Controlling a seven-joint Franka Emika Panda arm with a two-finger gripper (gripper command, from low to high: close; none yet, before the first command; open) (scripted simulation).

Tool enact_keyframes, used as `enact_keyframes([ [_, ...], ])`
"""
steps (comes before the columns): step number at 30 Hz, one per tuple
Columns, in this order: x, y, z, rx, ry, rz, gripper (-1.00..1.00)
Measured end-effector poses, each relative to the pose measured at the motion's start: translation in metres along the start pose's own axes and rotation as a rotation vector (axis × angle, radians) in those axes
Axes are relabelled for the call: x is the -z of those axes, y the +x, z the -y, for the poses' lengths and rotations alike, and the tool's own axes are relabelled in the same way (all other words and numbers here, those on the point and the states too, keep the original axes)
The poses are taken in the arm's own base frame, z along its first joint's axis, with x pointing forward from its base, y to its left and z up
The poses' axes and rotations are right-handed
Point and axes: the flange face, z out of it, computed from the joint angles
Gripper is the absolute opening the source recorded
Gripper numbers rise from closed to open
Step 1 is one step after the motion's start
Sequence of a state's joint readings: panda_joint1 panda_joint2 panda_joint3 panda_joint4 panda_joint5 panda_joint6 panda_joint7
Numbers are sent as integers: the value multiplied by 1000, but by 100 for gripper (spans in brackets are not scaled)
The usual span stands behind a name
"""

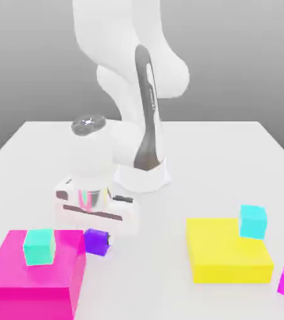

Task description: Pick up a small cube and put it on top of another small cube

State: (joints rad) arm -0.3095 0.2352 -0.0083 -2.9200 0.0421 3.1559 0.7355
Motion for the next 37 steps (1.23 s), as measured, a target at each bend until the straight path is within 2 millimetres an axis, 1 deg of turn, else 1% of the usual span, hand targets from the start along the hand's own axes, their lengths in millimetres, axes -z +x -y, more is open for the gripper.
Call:
enact_keyframes([
  [1,-3,-1,0,1,0,1,-100],
  [3,3,0,1,0,1,-1,-100],
  [13,63,2,2,10,3,-5,-100],
  [15,77,-2,24,88,4,-15,-100],
  [16,85,1,35,110,3,-17,-100],
  [20,120,27,69,141,4,-13,-100],
  [24,163,57,96,152,3,-7,-100],
  [27,196,94,96,110,2,-1,-100],
  [28,203,109,90,80,2,1,-100],
  [29,202,122,79,46,4,3,-100],
  [30,193,130,73,26,4,5,-100],
  [33,152,135,69,12,4,4,-100],
  [34,144,135,69,12,3,4,100],
  [37,144,135,69,13,3,4,100],
])
